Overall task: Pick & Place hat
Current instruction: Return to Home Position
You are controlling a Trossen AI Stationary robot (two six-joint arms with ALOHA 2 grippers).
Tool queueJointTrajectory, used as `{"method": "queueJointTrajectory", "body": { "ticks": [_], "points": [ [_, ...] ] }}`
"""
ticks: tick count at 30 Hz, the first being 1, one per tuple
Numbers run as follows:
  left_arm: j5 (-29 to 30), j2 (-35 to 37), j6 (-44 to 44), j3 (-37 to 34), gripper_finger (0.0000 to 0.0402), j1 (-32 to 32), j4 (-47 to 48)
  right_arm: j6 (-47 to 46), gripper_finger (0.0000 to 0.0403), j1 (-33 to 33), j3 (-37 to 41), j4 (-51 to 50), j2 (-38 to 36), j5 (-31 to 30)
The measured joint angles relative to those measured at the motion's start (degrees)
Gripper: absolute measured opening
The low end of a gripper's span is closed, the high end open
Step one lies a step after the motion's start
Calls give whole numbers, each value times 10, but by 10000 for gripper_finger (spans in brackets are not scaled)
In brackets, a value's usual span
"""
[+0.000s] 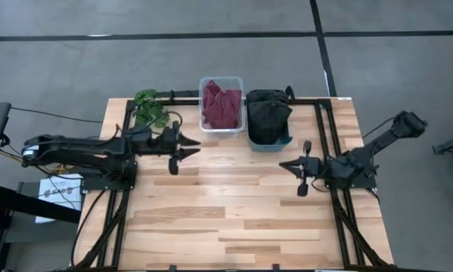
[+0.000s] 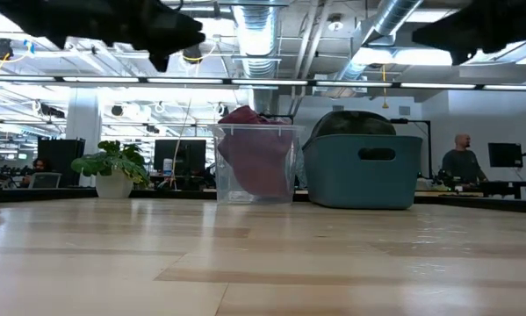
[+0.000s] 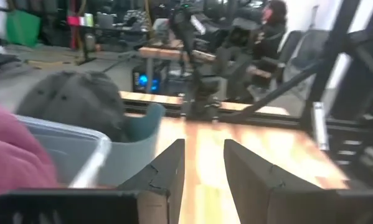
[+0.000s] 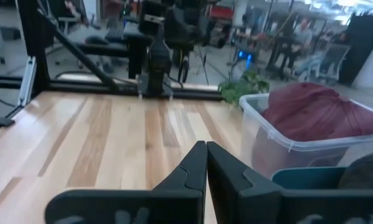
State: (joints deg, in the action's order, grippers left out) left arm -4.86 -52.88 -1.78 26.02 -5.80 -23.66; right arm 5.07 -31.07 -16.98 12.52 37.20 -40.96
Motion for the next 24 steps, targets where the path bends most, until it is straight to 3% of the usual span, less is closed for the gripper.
{"method": "queueJointTrajectory", "body": {
  "ticks": [2,6,9,11,15,19,24],
  "points": [
    [1,18,-26,-20,110,23,-13,11,4,-12,23,40,-1,-13],
    [0,26,-37,-66,110,96,-128,13,4,-31,52,86,-2,-31],
    [37,26,-30,-90,110,126,-160,14,4,-42,68,114,-1,-45],
    [57,14,-73,-97,110,148,-211,13,4,-47,74,115,-2,-50],
    [43,-19,-44,-99,110,204,-266,-1,4,-58,77,115,-2,-58],
    [77,-15,-36,-98,110,175,-262,-8,4,-66,77,117,-2,-58],
    [22,-20,-49,-98,110,88,-234,-42,4,-67,77,122,-2,-59]
  ]
}}
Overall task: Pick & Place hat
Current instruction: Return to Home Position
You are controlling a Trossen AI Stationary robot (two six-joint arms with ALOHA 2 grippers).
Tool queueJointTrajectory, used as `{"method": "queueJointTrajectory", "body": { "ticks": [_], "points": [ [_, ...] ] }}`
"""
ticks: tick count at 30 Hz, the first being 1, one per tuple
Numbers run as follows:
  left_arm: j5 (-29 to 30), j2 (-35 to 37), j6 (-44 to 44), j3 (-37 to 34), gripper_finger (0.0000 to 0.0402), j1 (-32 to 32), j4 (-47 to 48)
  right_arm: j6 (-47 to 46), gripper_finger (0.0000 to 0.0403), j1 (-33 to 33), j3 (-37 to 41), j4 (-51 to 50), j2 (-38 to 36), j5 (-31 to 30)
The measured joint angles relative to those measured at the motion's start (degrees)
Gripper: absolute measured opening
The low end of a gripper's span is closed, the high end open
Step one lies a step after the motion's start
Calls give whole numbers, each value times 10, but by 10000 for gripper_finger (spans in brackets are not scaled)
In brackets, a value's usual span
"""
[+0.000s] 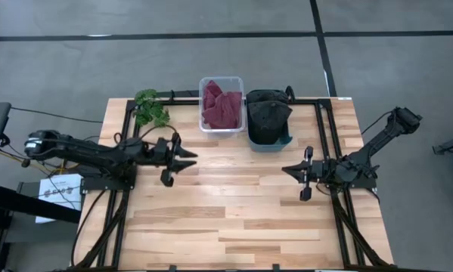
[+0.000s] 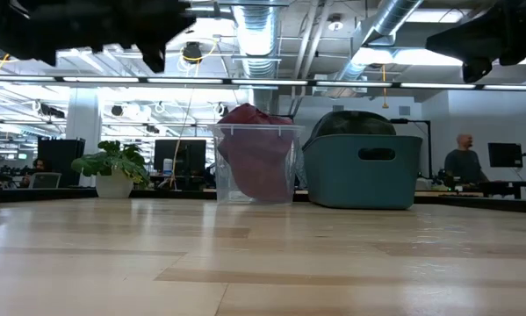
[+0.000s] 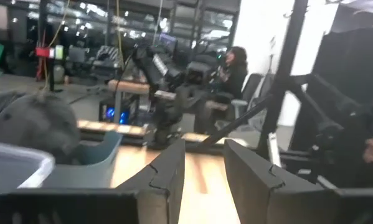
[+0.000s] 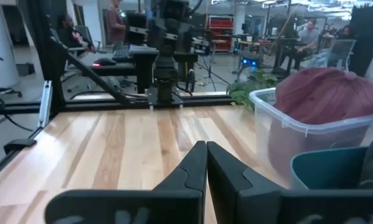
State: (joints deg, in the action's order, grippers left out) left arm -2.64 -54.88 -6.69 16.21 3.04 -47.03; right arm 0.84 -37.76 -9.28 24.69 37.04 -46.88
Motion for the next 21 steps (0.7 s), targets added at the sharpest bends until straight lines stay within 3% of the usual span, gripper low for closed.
{"method": "queueJointTrajectory", "body": {
  "ticks": [6,8,11,17,21],
  "points": [
    [-93,-10,-38,0,110,-144,4,37,4,-1,0,-5,-21,-77],
    [-151,-10,-50,-4,110,-199,6,36,4,-3,0,-13,-37,-102],
    [-216,-10,-64,-20,110,-263,5,33,4,-8,0,-47,-68,-105],
    [-232,18,-74,-78,110,-298,-42,-25,4,-12,0,-166,-136,-99],
    [-234,62,-75,-132,110,-299,-114,-45,4,-12,30,-171,-175,-89]
  ]
}}
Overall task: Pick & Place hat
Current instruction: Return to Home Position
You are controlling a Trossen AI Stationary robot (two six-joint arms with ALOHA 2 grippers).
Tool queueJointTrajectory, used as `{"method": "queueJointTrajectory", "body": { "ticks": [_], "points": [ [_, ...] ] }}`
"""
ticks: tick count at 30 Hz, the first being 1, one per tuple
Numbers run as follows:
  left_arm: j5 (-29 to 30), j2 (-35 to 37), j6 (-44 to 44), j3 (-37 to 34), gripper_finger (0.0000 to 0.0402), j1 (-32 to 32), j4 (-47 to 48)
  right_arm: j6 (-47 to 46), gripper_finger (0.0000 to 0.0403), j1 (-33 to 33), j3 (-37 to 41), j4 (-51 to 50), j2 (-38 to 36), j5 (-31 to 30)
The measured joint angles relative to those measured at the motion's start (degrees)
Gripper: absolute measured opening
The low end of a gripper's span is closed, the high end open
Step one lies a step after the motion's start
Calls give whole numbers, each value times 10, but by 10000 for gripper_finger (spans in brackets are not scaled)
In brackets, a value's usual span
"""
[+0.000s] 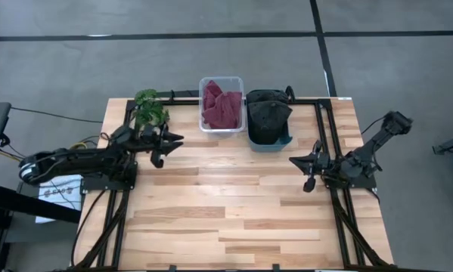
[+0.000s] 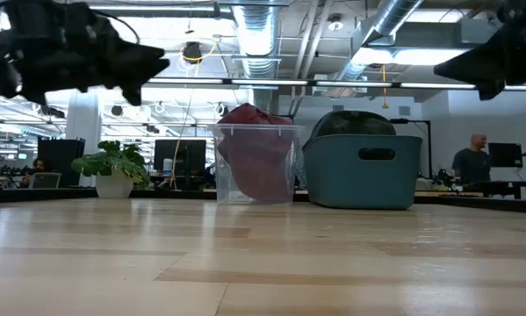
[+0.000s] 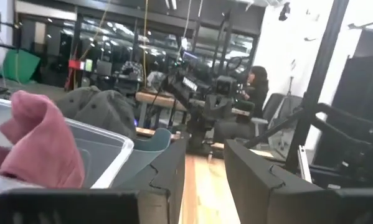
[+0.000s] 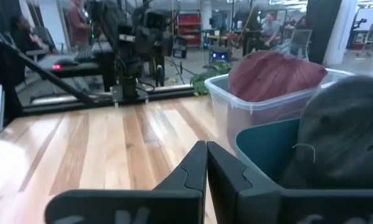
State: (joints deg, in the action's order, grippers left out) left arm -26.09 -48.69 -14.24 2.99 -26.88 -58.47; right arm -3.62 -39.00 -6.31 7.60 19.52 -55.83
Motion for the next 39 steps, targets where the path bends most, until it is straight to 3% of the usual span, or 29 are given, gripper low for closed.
{"method": "queueJointTrajectory", "body": {
  "ticks": [3,6,11,18,25,28,30,33,35,37,39],
  "points": [
    [0,32,-14,-28,110,-6,-16,20,4,0,30,31,-40,0],
    [-42,47,-26,-27,110,-5,-13,54,4,0,54,54,-82,28],
    [-59,43,6,-27,110,-5,-9,67,4,0,58,-10,-138,78],
    [-79,46,14,-27,110,-7,-20,81,4,0,59,-33,-156,79],
    [-78,45,11,-27,110,-4,-20,-37,4,0,59,-38,-155,79],
    [-81,45,-40,-27,110,-5,-27,-31,4,0,59,-37,-155,77],
    [-114,46,-41,-27,110,-11,-47,5,4,1,57,-38,-155,68],
    [-252,58,-77,-27,110,-18,-93,10,4,1,47,-31,-155,66],
    [-308,76,-131,-27,110,-18,-106,21,4,-1,46,-18,-155,66],
    [-319,98,-162,-27,110,-5,-106,26,4,-5,47,-17,-155,66],
    [-290,122,-163,-27,110,21,-106,25,4,-13,47,-16,-155,68]
  ]
}}
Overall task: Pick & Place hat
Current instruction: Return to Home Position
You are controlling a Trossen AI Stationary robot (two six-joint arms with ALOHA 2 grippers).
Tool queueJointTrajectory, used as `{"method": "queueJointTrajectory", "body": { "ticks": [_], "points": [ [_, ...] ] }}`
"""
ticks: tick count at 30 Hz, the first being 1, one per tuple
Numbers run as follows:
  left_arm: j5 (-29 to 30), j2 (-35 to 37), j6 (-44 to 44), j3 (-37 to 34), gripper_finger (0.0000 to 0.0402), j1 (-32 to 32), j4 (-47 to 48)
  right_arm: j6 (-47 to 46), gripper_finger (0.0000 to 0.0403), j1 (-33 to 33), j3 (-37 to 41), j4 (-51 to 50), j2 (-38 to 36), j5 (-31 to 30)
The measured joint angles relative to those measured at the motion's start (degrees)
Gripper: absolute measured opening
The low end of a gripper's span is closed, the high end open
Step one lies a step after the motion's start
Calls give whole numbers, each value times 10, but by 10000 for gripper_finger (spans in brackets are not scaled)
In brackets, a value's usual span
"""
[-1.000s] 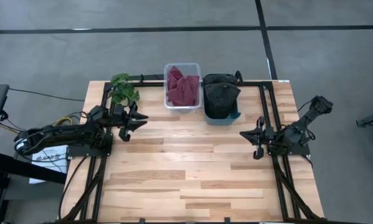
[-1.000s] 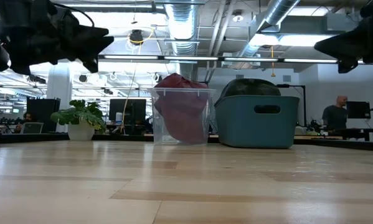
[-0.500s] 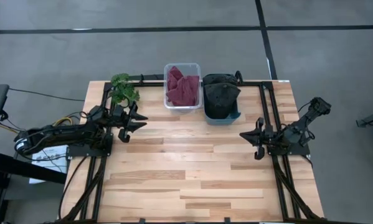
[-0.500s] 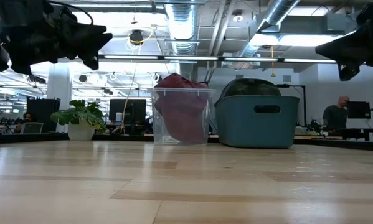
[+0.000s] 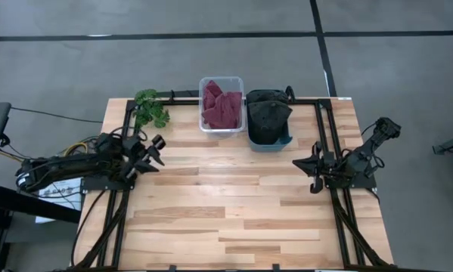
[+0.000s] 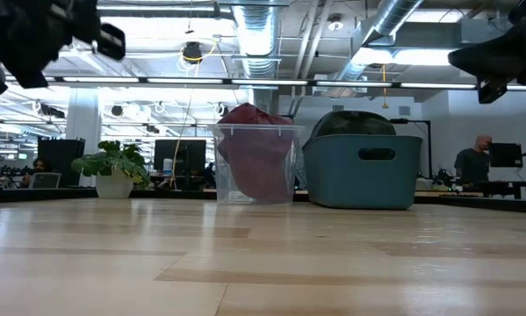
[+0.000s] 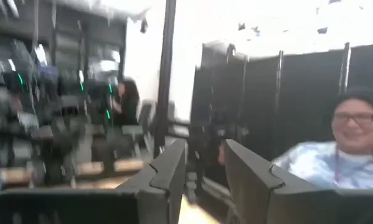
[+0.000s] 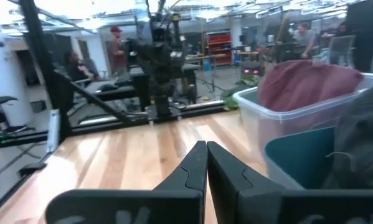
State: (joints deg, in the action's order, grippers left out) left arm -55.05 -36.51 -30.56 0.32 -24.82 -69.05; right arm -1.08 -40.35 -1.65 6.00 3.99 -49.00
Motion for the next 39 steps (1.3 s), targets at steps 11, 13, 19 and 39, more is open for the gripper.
{"method": "queueJointTrajectory", "body": {
  "ticks": [11,13,19,39],
  "points": [
    [244,15,165,0,110,166,167,-1,4,-93,2,-17,0,9],
    [282,9,180,0,110,205,190,0,4,-107,2,-21,0,-2],
    [312,8,193,0,110,304,194,-5,4,-136,11,-32,1,-47],
    [269,150,239,0,110,173,320,-120,4,-155,13,-30,2,-49]
  ]
}}
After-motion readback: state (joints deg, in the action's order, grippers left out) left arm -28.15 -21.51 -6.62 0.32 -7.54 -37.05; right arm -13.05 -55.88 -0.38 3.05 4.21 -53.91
